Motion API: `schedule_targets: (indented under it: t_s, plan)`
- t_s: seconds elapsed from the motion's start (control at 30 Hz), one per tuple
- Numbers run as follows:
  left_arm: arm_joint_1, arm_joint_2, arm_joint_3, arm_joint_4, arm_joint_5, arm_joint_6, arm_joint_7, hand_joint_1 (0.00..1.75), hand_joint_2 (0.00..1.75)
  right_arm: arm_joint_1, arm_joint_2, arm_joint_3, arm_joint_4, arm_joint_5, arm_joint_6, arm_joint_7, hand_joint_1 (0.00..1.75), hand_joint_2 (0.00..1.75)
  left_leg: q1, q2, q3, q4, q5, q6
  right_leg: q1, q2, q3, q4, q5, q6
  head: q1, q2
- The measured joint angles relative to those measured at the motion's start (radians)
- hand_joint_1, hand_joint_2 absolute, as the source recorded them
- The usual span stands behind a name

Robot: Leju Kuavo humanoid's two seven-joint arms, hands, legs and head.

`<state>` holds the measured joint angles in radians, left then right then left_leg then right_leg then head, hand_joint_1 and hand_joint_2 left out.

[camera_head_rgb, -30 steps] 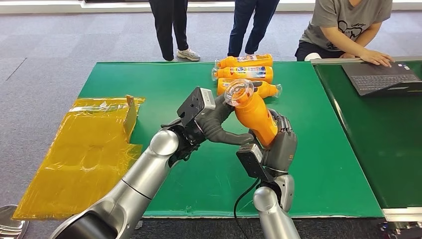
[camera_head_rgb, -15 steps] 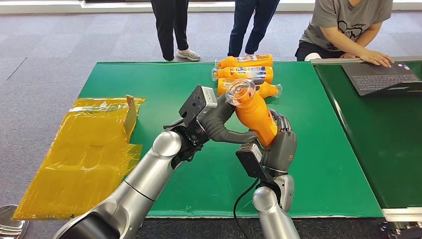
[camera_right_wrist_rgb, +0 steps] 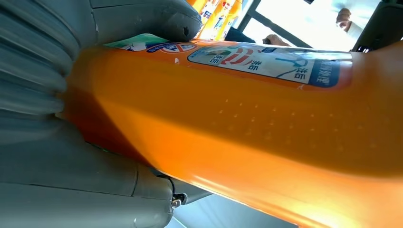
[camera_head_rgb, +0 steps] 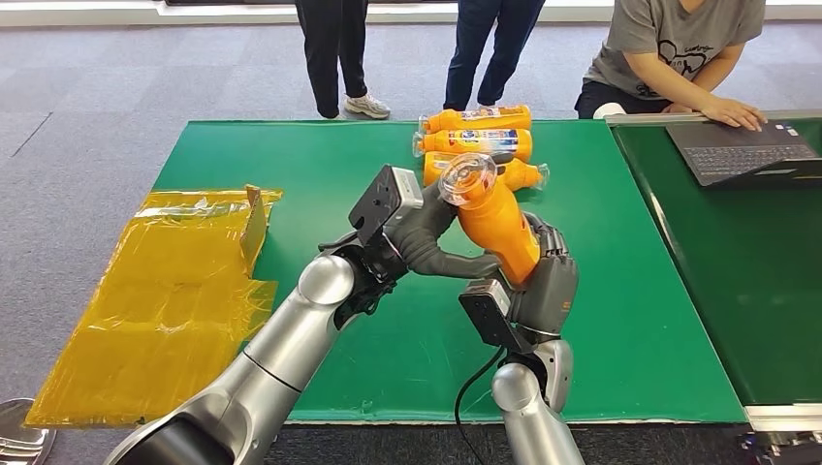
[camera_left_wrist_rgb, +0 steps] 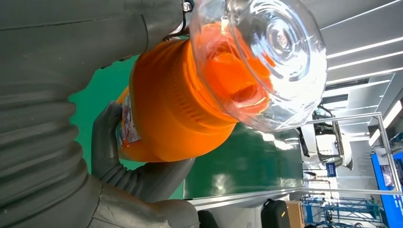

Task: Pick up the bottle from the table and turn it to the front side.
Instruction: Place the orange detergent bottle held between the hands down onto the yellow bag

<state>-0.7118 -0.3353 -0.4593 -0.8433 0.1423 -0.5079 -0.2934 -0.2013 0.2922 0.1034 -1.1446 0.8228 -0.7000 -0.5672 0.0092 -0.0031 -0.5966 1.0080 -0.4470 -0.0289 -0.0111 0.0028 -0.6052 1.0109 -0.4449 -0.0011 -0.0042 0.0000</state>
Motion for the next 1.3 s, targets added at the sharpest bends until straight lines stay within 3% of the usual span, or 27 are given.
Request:
schedule_targets:
  t_s: [0.43,1.07,1.1,1.2,1.23,1.3]
  plan:
    - [0.009,-0.008,0.0,-0.017,0.014,0.106,0.016,0.0,1.75,-0.001,0.0,0.0,0.014,0.003,0.0,0.001,1.75,1.75,0.0,0.0,0.0,0.0,0.0,0.0,0.0,0.0,0.0,0.0,0.0,0.0,0.0,0.0]
    - [0.022,-0.009,0.0,-0.039,0.014,0.122,0.024,0.0,1.75,-0.002,0.0,0.0,0.024,0.001,0.0,-0.002,1.75,1.75,0.0,0.0,0.0,0.0,0.0,0.0,0.0,0.0,0.0,0.0,0.0,0.0,0.0,0.0]
    - [0.022,-0.009,0.0,-0.039,0.014,0.122,0.024,0.07,1.75,-0.002,0.0,0.0,0.025,0.001,0.0,-0.002,1.75,1.75,0.0,0.0,0.0,0.0,0.0,0.0,0.0,0.0,0.0,0.0,0.0,0.0,0.0,0.0]
    - [0.023,-0.009,0.0,-0.04,0.014,0.122,0.024,1.38,1.75,-0.002,0.0,0.0,0.025,0.001,0.0,-0.002,1.75,1.75,0.0,0.0,0.0,0.0,0.0,0.0,0.0,0.0,0.0,0.0,0.0,0.0,0.0,0.0]
    - [0.023,-0.009,0.0,-0.04,0.014,0.122,0.024,1.75,1.75,-0.002,0.0,0.0,0.025,0.001,0.0,-0.002,1.75,1.75,0.0,0.0,0.0,0.0,0.0,0.0,0.0,0.0,0.0,0.0,0.0,0.0,0.0,0.0]
    - [0.023,-0.009,0.0,-0.04,0.014,0.122,0.024,1.75,1.75,-0.002,0.0,0.0,0.025,0.001,0.0,-0.002,1.75,1.75,0.0,0.0,0.0,0.0,0.0,0.0,0.0,0.0,0.0,0.0,0.0,0.0,0.0,0.0]
